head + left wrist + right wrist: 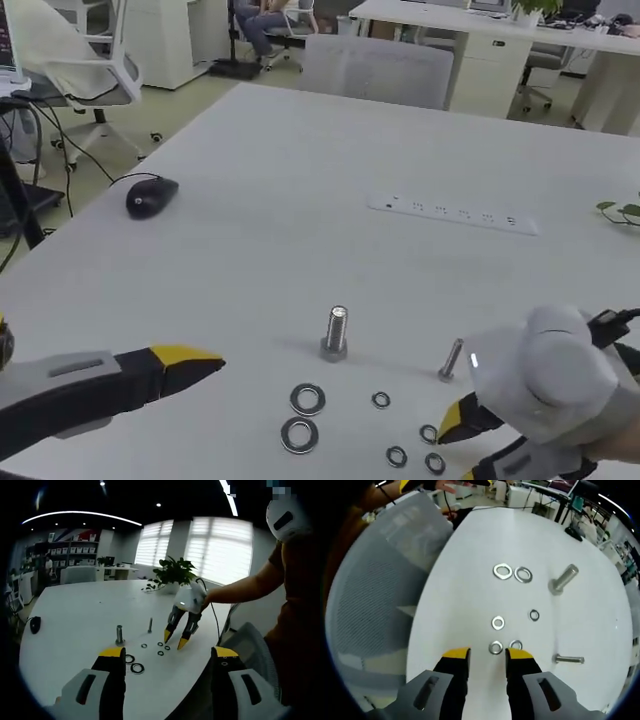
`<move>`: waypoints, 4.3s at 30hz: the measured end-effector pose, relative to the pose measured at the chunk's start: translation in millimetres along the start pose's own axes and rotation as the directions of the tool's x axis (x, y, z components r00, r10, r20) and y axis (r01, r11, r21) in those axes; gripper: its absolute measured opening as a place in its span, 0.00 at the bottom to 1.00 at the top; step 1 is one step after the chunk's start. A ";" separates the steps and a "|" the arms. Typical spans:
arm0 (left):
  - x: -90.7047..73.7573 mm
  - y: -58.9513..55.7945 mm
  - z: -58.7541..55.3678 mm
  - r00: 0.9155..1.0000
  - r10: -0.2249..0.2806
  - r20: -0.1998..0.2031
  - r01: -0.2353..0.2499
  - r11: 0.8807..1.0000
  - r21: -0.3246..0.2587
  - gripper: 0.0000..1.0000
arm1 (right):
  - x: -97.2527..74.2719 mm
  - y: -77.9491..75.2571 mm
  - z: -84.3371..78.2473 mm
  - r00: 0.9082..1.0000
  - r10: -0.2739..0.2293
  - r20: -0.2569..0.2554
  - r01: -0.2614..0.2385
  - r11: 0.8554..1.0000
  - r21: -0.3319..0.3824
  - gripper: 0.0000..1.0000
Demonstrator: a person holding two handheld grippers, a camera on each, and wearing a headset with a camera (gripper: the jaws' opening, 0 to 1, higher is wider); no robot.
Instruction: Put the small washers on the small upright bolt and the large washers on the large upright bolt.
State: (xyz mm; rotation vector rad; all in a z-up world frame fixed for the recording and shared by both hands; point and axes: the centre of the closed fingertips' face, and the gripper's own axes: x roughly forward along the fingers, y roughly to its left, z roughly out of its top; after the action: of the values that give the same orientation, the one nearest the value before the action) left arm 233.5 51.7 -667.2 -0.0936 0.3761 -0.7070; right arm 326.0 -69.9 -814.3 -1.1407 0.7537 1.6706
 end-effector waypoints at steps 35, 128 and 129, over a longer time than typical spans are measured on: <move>2.2 0.4 -0.5 1.000 0.003 -0.003 -0.003 1.000 -0.001 0.69 | 10.4 -9.6 -4.7 0.997 0.024 -0.074 -0.028 0.998 -0.060 0.17; 9.6 -3.5 -1.0 0.998 -0.045 -0.040 0.046 0.999 0.010 0.68 | -55.3 -106.8 -9.3 0.989 -0.098 -0.108 0.103 0.994 0.043 0.12; 9.5 -3.4 -1.0 0.998 -0.045 -0.040 0.045 0.999 0.010 0.68 | -54.5 -107.1 -10.4 0.989 -0.098 -0.112 0.103 0.994 0.043 0.12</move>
State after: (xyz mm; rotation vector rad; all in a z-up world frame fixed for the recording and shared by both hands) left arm 237.6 43.0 -670.2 -0.0785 0.4090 -0.7562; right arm 435.9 -59.2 -765.7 -1.2244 0.7881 1.5079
